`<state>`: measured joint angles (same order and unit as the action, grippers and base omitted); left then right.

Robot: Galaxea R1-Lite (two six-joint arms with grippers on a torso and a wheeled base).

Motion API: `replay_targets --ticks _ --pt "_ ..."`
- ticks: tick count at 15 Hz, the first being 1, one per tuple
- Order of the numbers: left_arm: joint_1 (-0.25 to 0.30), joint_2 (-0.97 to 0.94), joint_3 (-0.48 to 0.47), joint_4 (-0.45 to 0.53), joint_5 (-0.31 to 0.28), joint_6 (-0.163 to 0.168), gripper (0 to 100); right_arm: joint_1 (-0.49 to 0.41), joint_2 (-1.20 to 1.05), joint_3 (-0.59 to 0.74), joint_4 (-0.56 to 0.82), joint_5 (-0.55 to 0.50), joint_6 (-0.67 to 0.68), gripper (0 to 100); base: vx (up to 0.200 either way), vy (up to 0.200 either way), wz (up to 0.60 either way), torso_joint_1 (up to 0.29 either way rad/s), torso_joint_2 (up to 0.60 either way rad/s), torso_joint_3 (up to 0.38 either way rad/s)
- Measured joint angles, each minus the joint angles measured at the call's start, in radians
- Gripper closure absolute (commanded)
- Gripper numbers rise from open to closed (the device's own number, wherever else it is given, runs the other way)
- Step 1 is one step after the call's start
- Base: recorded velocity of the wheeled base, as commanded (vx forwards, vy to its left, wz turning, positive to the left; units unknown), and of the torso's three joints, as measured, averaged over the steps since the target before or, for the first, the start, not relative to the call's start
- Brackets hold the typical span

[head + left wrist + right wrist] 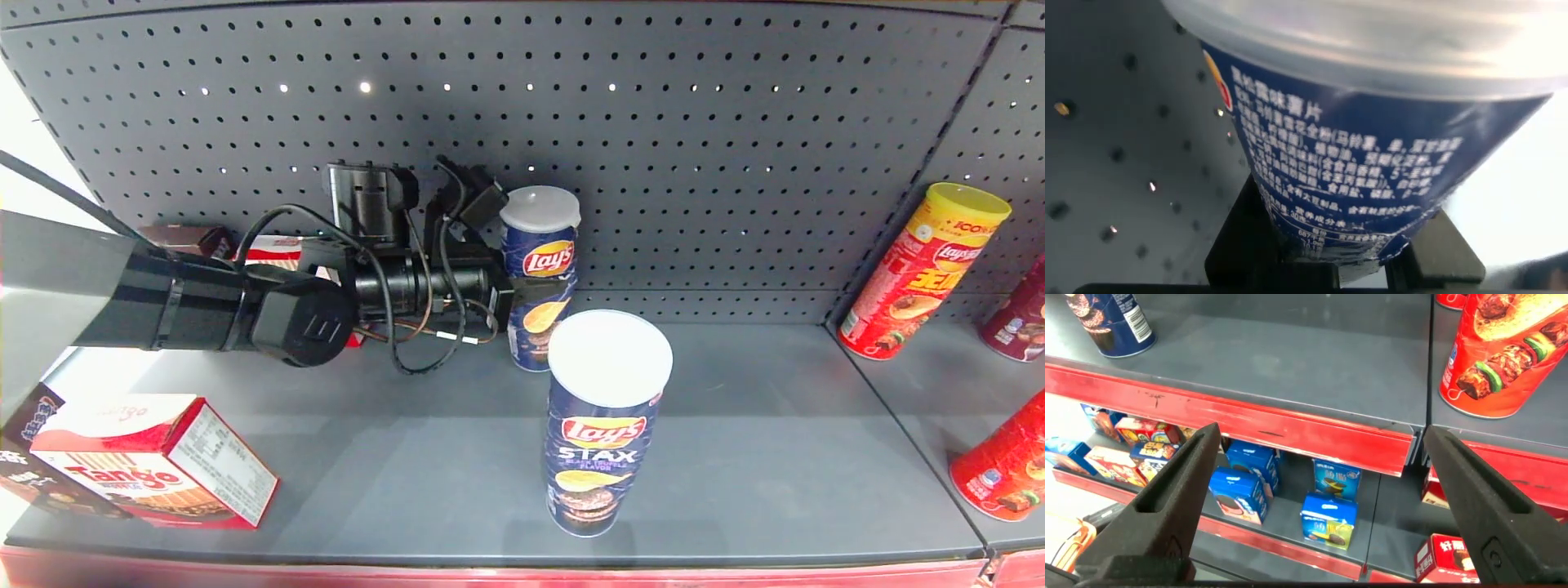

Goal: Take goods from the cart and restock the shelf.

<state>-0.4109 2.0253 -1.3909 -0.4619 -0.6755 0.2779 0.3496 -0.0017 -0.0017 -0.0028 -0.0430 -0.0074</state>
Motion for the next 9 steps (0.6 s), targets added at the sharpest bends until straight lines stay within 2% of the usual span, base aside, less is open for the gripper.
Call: replay_targets --ticks 4,6,7,9 --pt "-0.002 0.039 -0.046 0.000 -0.002 0.000 100 0.000 0.000 0.000 0.000 0.000 0.000 0 0.000 0.000 0.00 0.000 0.00 0.000" --pt "-0.004 0.053 -0.055 -0.001 -0.025 0.000 100 0.000 0.000 0.000 0.000 0.000 0.000 0 0.000 0.000 0.00 0.000 0.00 0.000" --pt "-0.004 0.056 -0.057 -0.001 -0.039 0.000 0 0.000 0.000 0.000 0.000 0.000 0.000 0 0.000 0.000 0.00 0.000 0.00 0.000" --pt "-0.005 0.065 -0.058 -0.001 -0.042 0.001 0 0.000 0.000 0.000 0.000 0.000 0.000 0 0.000 0.000 0.00 0.000 0.00 0.000"
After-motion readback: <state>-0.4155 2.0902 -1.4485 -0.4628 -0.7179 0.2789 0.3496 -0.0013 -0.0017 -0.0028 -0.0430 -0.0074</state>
